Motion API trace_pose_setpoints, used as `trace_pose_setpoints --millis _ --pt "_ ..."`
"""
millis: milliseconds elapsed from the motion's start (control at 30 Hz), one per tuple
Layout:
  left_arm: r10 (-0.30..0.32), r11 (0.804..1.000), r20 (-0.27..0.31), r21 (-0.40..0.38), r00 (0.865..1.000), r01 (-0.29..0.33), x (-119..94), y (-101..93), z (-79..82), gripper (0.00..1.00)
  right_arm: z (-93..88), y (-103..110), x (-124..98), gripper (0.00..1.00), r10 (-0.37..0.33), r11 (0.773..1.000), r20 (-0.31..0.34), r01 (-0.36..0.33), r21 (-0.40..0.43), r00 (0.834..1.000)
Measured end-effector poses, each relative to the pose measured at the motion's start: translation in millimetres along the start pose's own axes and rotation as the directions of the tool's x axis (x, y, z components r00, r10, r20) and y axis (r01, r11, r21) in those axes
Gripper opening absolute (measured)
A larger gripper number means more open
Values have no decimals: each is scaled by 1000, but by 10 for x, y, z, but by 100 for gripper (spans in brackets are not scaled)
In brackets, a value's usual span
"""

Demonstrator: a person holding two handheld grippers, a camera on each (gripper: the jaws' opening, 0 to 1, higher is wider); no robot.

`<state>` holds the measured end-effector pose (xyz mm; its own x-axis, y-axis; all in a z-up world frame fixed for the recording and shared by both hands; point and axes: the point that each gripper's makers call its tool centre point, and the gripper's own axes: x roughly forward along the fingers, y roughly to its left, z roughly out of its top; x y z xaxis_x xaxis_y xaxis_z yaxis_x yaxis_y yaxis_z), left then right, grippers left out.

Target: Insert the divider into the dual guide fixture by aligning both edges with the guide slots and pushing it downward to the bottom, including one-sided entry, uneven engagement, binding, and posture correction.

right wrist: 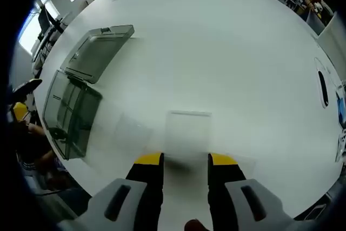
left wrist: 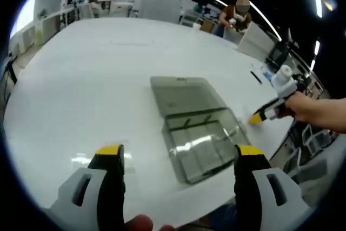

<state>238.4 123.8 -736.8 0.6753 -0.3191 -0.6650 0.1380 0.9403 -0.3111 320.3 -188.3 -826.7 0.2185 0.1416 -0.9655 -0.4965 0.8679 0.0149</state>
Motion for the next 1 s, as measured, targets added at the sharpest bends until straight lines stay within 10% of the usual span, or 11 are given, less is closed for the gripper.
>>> trace_pose_setpoints --millis 1000 --pt "-21 1000 -12 17 1000 21 20 -44 8 81 199 51 -208 27 80 996 197 -70 -59 977"
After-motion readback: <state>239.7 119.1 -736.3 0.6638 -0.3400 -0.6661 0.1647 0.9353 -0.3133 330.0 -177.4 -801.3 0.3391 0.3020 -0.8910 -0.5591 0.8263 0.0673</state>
